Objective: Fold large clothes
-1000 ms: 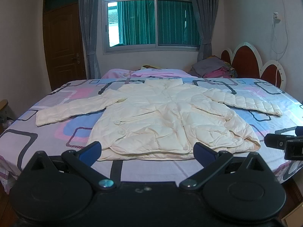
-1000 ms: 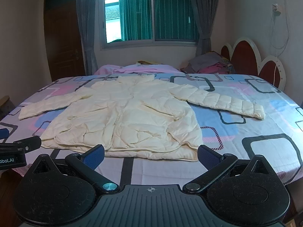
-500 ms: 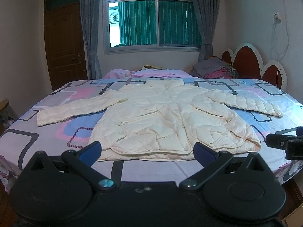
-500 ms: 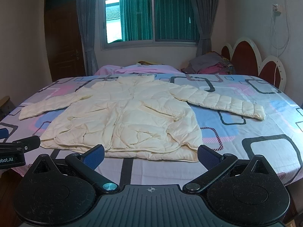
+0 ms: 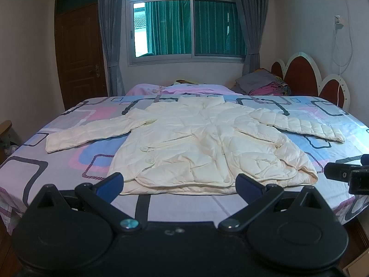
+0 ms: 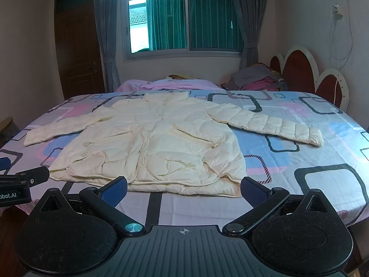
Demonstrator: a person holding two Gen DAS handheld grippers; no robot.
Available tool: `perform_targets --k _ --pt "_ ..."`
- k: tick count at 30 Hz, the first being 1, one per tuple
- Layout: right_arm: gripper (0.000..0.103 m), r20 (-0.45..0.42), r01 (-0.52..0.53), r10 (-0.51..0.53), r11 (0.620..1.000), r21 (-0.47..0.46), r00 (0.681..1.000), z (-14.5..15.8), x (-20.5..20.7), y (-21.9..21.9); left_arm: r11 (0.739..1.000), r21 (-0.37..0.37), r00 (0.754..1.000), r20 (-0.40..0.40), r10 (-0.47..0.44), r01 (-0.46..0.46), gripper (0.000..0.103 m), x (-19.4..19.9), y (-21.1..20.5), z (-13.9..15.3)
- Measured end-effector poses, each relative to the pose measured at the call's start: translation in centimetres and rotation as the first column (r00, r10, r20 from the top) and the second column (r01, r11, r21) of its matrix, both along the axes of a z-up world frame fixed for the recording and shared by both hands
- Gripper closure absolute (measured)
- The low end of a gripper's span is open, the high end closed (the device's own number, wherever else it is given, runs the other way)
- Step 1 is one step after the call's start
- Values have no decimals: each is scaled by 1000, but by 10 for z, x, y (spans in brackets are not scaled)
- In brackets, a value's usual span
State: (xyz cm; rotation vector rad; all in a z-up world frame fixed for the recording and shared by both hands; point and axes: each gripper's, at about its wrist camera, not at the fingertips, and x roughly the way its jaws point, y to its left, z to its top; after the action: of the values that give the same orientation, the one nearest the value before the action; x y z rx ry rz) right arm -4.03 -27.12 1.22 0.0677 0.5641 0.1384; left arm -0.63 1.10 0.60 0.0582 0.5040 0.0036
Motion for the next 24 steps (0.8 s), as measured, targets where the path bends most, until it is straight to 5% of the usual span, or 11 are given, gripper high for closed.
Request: perform_targets --k 15,24 --pt "0 -3 -4 4 1000 -4 1000 -3 12 0 999 37 999 28 25 -26 0 11 -2 -2" --pt "0 17 50 -49 999 -9 999 -3 65 -12 999 35 993 116 7 -11 0 54 2 -1"
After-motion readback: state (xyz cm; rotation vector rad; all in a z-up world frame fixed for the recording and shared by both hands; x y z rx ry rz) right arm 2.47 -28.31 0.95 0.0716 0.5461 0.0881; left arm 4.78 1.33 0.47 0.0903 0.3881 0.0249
